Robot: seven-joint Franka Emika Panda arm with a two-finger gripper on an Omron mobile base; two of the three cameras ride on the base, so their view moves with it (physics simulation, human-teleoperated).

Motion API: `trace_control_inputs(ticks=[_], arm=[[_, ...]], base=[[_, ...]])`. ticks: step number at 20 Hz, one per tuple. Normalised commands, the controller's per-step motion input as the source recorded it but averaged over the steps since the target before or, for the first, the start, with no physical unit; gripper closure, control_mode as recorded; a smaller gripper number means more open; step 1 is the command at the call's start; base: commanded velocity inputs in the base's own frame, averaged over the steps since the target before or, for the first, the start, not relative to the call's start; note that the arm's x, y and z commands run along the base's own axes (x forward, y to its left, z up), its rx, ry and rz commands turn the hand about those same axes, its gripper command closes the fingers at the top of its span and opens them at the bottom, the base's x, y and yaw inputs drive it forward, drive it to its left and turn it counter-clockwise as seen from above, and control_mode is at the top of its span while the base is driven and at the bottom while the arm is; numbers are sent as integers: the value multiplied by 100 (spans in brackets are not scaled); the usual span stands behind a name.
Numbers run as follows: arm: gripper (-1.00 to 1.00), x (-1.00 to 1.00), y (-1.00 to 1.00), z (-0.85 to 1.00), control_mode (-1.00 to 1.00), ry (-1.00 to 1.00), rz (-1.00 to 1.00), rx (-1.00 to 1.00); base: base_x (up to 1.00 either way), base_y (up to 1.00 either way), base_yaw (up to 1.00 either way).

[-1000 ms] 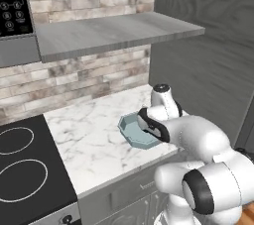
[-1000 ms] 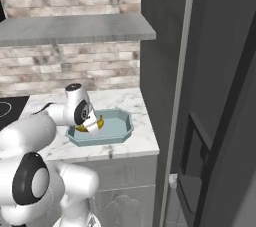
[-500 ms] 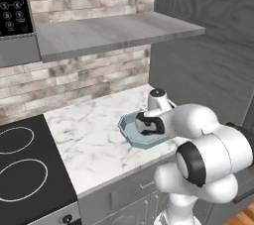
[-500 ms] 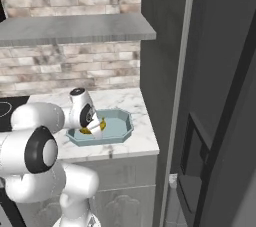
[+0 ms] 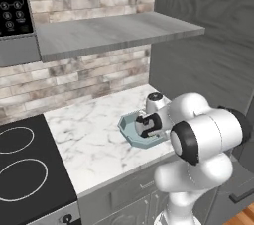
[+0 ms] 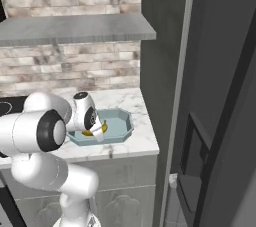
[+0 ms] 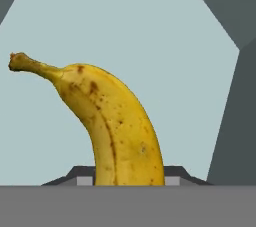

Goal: Pick the peach and banana from the fridge and place them inside the tupperware on the counter.

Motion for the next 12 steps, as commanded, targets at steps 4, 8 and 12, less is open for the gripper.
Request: trace_control_inputs(ticks=[4, 8, 12], arm=[[100, 12, 0, -30, -100, 0, 0, 0], [-100, 7, 0, -33, -100, 0, 0, 0], [-100, 0, 0, -28, -100, 0, 0, 0]], base=[[0, 0, 0], [0, 0, 0], [0, 0, 0]])
